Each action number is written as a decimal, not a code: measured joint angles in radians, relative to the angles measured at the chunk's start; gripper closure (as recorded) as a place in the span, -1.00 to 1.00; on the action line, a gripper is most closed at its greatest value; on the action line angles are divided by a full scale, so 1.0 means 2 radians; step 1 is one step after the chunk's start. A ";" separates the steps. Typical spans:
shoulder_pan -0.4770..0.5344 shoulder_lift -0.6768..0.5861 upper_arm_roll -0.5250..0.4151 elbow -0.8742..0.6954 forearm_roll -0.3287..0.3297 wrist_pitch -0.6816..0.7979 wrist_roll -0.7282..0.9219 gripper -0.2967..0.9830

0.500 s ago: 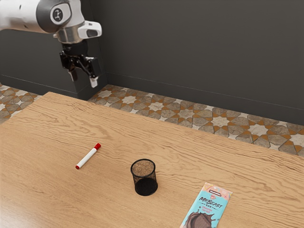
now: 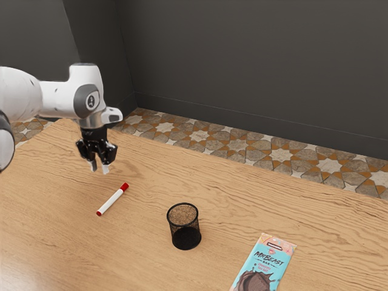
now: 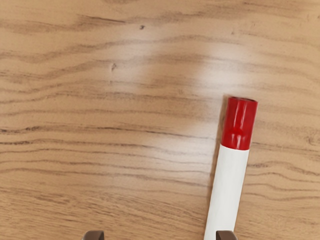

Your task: Put the marker into the pen holder.

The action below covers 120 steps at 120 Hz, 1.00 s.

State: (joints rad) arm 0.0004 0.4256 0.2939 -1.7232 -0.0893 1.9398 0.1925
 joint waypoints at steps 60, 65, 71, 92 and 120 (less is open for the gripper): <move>-0.005 0.043 -0.018 -0.019 -0.032 0.085 0.016 0.11; -0.006 0.044 -0.020 -0.023 -0.032 0.088 0.017 0.10; -0.008 0.044 -0.022 -0.032 -0.032 0.094 0.018 0.10; -0.012 0.039 -0.023 -0.043 -0.031 0.110 0.039 0.09; -0.011 0.042 -0.023 -0.062 -0.030 0.121 0.065 0.09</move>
State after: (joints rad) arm -0.0216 0.5093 0.2484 -1.8480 -0.1503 2.1825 0.3218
